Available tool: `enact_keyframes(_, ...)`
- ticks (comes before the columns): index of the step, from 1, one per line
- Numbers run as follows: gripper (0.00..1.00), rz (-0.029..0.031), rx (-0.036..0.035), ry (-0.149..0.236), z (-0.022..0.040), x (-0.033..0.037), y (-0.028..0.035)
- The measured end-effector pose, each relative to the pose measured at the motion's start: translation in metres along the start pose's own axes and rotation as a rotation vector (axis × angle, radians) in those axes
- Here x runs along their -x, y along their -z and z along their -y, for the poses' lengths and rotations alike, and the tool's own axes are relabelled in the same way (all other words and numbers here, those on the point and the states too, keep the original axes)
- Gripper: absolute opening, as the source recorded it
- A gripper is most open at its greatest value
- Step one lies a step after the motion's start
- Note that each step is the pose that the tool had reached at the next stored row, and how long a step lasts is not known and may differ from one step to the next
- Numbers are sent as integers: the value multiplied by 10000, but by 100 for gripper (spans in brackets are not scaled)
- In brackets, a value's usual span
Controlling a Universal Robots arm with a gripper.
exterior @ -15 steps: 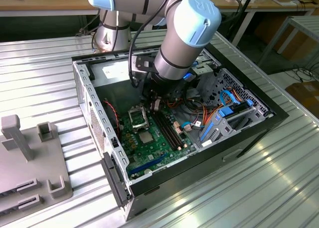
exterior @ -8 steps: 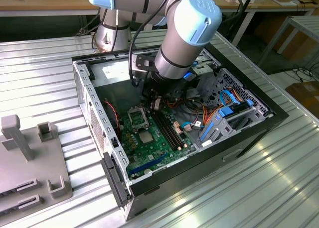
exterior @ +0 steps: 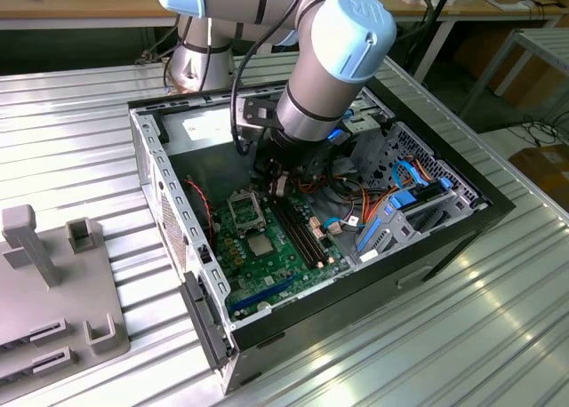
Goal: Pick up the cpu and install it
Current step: 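Close the cpu cover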
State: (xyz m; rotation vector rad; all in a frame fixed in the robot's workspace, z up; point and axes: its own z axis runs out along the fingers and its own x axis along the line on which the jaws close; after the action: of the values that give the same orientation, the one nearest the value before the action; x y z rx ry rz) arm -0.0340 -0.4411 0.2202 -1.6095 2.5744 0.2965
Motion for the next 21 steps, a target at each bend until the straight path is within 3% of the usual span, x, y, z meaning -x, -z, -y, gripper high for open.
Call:
enact_keyframes(16, 11, 7, 3, -1, 6, -16, -89)
enact_keyframes(21, 11, 15, -9, 3, -29, -33, -94)
